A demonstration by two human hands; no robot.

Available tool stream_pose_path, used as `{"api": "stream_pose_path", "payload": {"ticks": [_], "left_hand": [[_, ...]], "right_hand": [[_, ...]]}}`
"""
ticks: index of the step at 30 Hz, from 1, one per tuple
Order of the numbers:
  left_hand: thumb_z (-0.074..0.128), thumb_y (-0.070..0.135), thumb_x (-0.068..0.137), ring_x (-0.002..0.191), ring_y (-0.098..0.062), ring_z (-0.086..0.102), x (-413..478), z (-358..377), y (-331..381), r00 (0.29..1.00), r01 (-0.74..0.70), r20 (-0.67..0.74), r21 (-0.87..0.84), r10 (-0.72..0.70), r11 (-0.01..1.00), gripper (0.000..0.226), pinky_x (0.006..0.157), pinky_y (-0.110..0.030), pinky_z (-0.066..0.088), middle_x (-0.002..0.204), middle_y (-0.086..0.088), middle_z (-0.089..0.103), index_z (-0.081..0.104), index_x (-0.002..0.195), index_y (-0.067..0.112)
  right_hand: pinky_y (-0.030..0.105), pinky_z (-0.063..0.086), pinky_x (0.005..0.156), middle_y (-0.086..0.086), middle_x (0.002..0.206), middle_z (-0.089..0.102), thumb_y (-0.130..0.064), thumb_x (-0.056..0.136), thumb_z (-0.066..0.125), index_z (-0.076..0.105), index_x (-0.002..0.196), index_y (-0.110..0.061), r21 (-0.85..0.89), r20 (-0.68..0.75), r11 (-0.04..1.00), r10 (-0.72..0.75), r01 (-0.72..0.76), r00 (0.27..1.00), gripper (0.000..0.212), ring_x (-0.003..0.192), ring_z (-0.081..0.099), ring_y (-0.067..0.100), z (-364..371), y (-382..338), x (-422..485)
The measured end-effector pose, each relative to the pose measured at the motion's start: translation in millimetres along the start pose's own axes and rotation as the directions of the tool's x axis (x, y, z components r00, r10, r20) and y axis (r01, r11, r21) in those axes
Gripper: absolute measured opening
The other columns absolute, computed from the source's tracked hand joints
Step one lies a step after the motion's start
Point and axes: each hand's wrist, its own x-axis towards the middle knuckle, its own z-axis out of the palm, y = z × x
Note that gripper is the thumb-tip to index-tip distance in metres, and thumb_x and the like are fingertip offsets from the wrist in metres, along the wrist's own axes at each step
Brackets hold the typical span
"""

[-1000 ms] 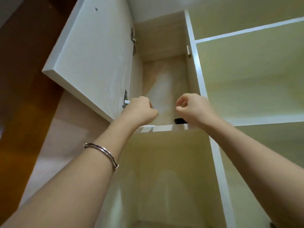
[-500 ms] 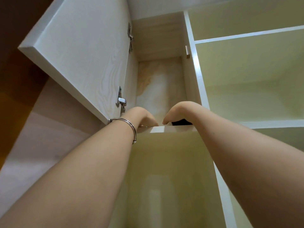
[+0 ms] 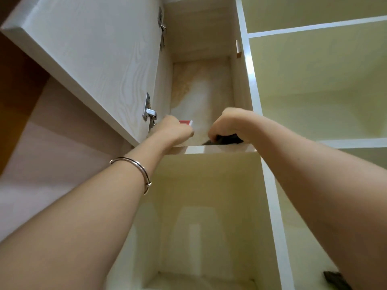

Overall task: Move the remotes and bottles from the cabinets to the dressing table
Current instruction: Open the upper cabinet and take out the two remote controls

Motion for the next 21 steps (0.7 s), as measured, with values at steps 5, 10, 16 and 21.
{"api": "stream_pose_path", "payload": {"ticks": [5,10,16,21], "left_hand": [[0.061,0.042,0.055,0.089,-0.025,0.063,-40,-11,5,0.961,-0.145,-0.264,-0.235,0.08,0.961,0.055,0.074,-0.03,0.053,0.101,-0.005,0.065,0.057,0.1,0.01],[0.068,0.033,0.057,0.055,-0.002,0.054,-116,-9,0,0.948,-0.31,-0.222,-0.474,0.229,0.824,0.033,0.053,-0.015,0.044,0.067,0.011,0.057,0.059,0.087,0.023],[0.066,0.027,0.057,0.046,0.007,0.052,-205,33,-8,0.975,-0.085,0.076,-0.736,0.207,0.671,0.022,0.045,-0.009,0.044,0.06,0.015,0.06,0.058,0.077,0.027],[0.064,0.032,0.056,0.05,0.008,0.055,-314,77,-40,0.861,0.255,0.464,-0.748,0.207,0.613,0.031,0.048,-0.01,0.045,0.063,0.02,0.065,0.056,0.085,0.031]], "right_hand": [[0.03,0.045,0.075,-0.001,0.09,0.055,-0.028,0.075,0.064,0.055,0.102,-0.017,0.275,-0.401,0.95,-0.027,0.149,0.915,0.031,0.086,0.054,0.023,-3,13,-28],[0.047,0.054,0.084,-0.007,0.094,0.057,-0.017,0.075,0.061,0.045,0.123,-0.014,0.434,-0.595,0.828,-0.032,0.355,0.803,0.051,0.1,0.062,0.025,0,58,-95],[0.016,0.05,0.063,0.002,0.124,0.046,-0.014,0.072,0.065,0.037,0.13,-0.021,0.504,-0.425,0.854,0.119,0.126,0.897,0.065,0.102,0.056,0.015,17,115,-193],[0.013,0.048,0.06,-0.005,0.126,0.041,-0.017,0.074,0.064,0.038,0.133,-0.035,0.535,-0.173,0.787,0.457,-0.307,0.872,0.067,0.094,0.056,0.008,45,160,-318]]}}
